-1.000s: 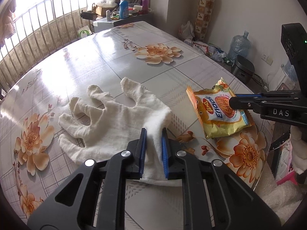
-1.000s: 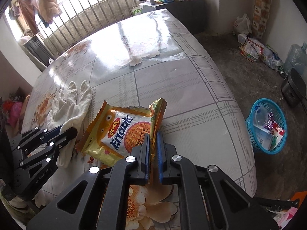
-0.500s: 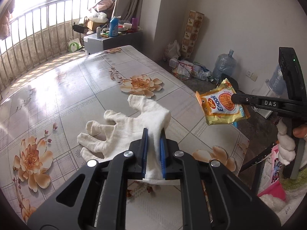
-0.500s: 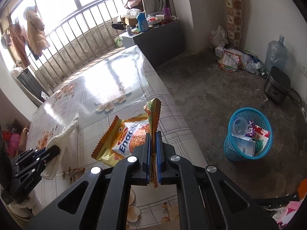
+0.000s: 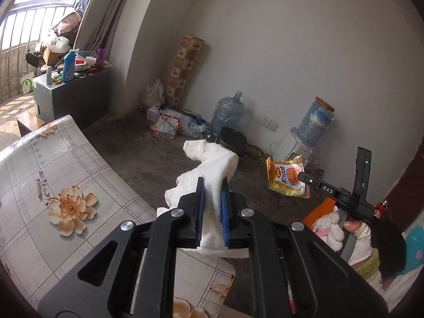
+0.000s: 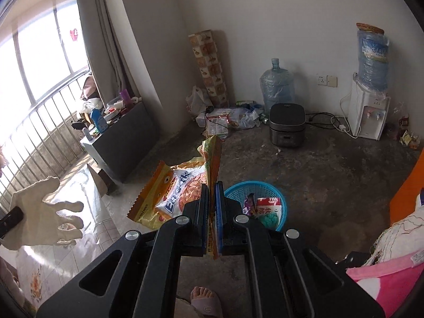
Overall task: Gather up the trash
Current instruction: 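Carry the glove and packet over the wastebasket and open both tools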
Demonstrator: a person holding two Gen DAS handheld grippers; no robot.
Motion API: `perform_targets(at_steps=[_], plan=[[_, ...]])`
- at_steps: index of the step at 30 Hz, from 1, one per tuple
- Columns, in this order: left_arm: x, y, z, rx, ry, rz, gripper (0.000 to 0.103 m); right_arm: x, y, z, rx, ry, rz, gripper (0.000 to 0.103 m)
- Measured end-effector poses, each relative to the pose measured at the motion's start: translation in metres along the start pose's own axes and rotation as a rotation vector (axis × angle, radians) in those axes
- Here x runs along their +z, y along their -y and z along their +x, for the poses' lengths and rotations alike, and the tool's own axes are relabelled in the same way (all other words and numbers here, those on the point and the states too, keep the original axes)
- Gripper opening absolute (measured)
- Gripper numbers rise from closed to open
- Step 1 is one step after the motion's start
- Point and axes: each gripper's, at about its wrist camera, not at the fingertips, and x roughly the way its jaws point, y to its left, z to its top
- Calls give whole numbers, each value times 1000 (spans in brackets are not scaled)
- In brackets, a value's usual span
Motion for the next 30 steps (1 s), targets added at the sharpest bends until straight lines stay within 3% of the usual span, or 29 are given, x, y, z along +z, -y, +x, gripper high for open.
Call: perform_targets(at_steps=[6,14,22,23,25,26,28,30], plan=[[21,39,105,-105,-156,28,9,-7,49,43,-59,-43,98,6],[32,78,270,-144,-345,80,10,-21,93,145,-116,-177,194,6],[16,83,404,-164,-502,43,10,-39,134,233,-167,-274,302,6],[11,83,419,-158,-522,44,16,-44,139,245,-173,-289,318,6],[-2,79,446,-147,-575,43,43,-54,150,273,-181,-325,353,11],[-8,76,456,-119,-582,27,53,-63,157,291,-193,-353,373,21],[-17,67,465,-77,-586,-15,56,-85,173,323,-195,-453,442,39],[-20,55,462,-57,-603,-49,58,-105,189,338,-194,-524,538,39]])
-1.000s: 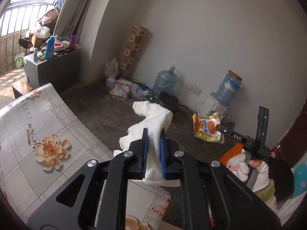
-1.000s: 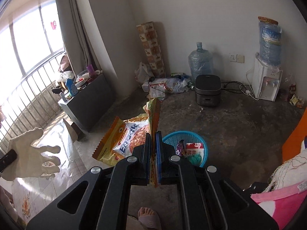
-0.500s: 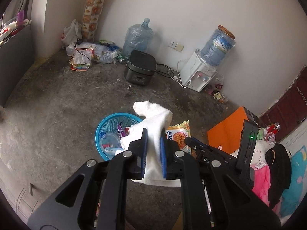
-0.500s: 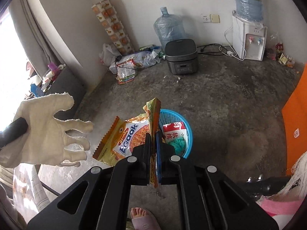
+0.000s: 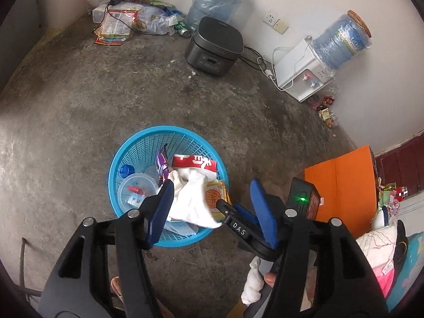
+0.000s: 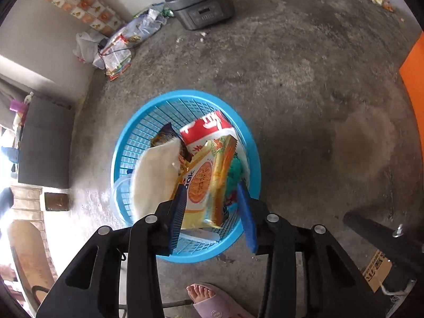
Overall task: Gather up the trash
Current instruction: 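Carry the glove and packet over the wastebasket and open both tools, then move both open tools back over the empty table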
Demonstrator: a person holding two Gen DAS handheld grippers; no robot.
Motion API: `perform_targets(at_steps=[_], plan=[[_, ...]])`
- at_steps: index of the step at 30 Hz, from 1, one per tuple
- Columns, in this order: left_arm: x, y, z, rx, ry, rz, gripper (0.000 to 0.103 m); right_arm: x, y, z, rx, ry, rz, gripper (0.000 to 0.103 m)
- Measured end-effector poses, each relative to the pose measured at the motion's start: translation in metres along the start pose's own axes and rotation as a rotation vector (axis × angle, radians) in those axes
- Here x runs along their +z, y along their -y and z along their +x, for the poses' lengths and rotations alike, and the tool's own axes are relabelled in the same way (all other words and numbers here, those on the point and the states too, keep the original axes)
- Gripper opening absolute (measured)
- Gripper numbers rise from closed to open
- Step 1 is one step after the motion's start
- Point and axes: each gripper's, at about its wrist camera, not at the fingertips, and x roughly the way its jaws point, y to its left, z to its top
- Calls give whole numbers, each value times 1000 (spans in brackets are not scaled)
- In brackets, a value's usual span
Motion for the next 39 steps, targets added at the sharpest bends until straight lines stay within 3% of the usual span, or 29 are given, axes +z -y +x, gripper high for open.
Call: perform_targets(at_steps=[8,14,17,18,23,26,28,31,34,36,39], plan=[[-15,-13,-90,35,146,20,65,-16,30,-40,135,122,102,42],[-57,-2,-200,36,323,52,83,-34,3,-110,226,230,23,42],[-93,0,-253,106,412,49,86,-53,-23,-153,279,302,-76,46],[-104,-1,-269,145,431,38,91,-61,-33,-168,297,326,-118,47],[-164,-9,-339,372,539,-104,94,-109,-81,-241,369,452,-361,64],[-199,-17,-365,522,542,-211,94,-143,-106,-281,400,523,-498,76],[-223,-25,-376,574,517,-268,94,-166,-119,-303,419,564,-577,85],[-260,-39,-385,599,479,-331,94,-205,-132,-331,438,608,-688,94],[-298,-53,-393,568,461,-387,94,-240,-142,-348,454,601,-790,96],[-319,-58,-401,551,481,-398,94,-259,-145,-359,453,596,-840,96],[-341,-56,-416,637,548,-389,94,-284,-146,-373,469,605,-882,96]])
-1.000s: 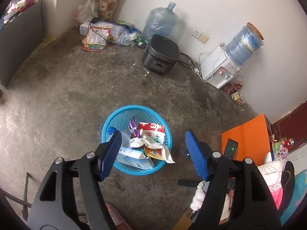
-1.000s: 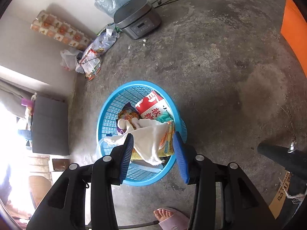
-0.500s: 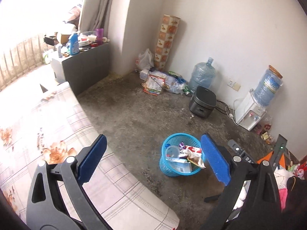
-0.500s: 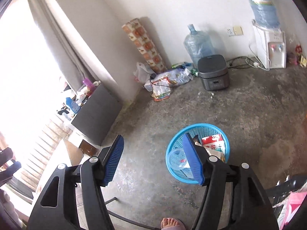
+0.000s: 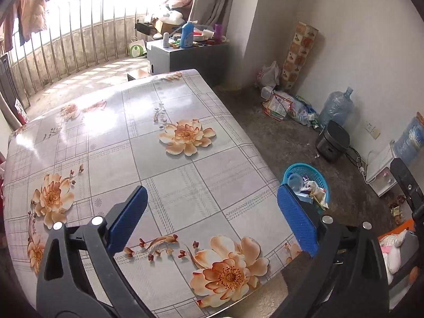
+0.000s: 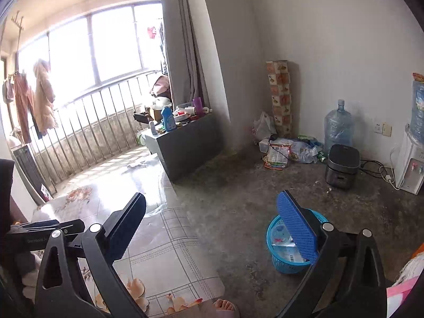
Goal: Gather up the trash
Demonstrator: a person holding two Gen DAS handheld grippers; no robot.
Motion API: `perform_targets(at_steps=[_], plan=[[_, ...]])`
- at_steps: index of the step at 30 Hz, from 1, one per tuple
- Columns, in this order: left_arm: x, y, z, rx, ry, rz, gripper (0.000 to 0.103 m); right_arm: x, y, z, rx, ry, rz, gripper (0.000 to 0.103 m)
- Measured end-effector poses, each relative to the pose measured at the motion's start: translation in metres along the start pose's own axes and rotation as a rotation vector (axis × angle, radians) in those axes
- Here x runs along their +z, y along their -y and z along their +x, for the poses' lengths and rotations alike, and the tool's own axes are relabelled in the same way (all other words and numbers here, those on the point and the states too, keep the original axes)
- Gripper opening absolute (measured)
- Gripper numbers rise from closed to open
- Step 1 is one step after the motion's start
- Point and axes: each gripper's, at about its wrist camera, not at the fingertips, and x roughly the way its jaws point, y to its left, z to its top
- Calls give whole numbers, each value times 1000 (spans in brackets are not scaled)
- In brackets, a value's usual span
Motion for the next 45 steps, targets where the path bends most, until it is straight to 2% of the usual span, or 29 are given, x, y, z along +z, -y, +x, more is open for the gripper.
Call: perform_targets(at_steps=[4,8,11,14,17,20,25,29,45], plan=[[-4,-10,-21,91,88,35,94,-6,-18,-9,-15,19,-28,96],[-18,-12,-25,97,93,13,94,-16,-35,-9,-18,-3,-96,96],[-36,-9,-20,78,35,-8,94,-31,-51,1,-56,-108,-203,96],[-57,-2,-11,79,-39,-2,94,-53,-58,9,-51,-242,-279,96],[-75,4,0,84,-116,20,94,-73,-54,20,-63,-362,-286,96],[-84,6,7,91,-161,34,94,-87,-44,24,-116,-433,-299,96],[-88,0,11,155,-171,33,94,-83,-35,25,-192,-439,-299,96],[-91,-4,16,181,-202,41,94,-78,-30,27,-212,-442,-287,96],[-85,-1,11,181,-179,65,94,-76,-33,27,-213,-440,-298,96]])
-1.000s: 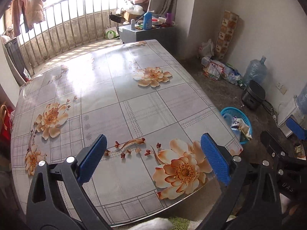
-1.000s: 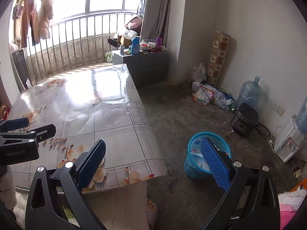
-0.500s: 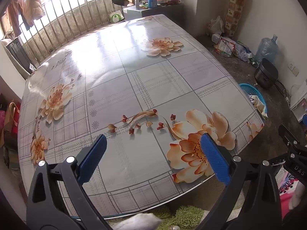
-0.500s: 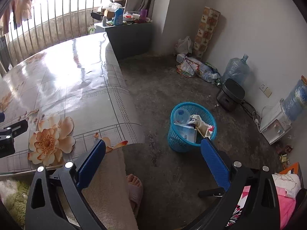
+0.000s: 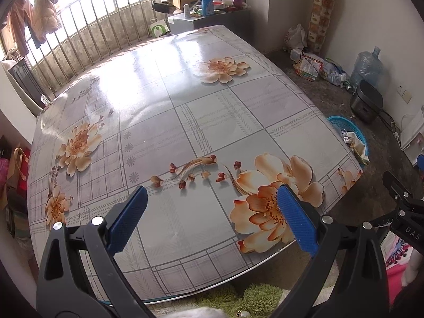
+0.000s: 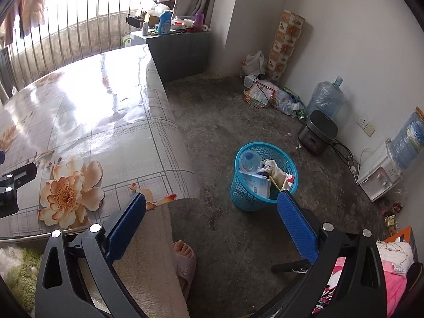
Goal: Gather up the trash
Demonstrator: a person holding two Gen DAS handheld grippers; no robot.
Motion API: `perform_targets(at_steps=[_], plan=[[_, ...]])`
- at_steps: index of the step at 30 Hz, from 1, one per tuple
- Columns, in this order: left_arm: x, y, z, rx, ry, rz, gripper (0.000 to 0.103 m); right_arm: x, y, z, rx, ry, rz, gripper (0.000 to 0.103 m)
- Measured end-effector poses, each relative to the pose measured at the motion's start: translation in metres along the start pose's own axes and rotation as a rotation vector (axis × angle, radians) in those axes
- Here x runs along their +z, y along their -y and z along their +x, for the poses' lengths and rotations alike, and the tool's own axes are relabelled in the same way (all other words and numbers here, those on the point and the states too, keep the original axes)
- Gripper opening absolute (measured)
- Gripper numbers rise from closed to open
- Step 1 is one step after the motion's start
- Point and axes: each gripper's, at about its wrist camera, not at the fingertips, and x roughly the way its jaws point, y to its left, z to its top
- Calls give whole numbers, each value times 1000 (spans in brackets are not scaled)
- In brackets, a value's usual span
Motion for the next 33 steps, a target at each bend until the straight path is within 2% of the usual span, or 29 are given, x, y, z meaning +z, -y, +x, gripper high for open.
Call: perform_targets(at_steps=[33], plan=[[1,2,-4,-8,9,14,94,5,-1,-8,-12,9,0,96]])
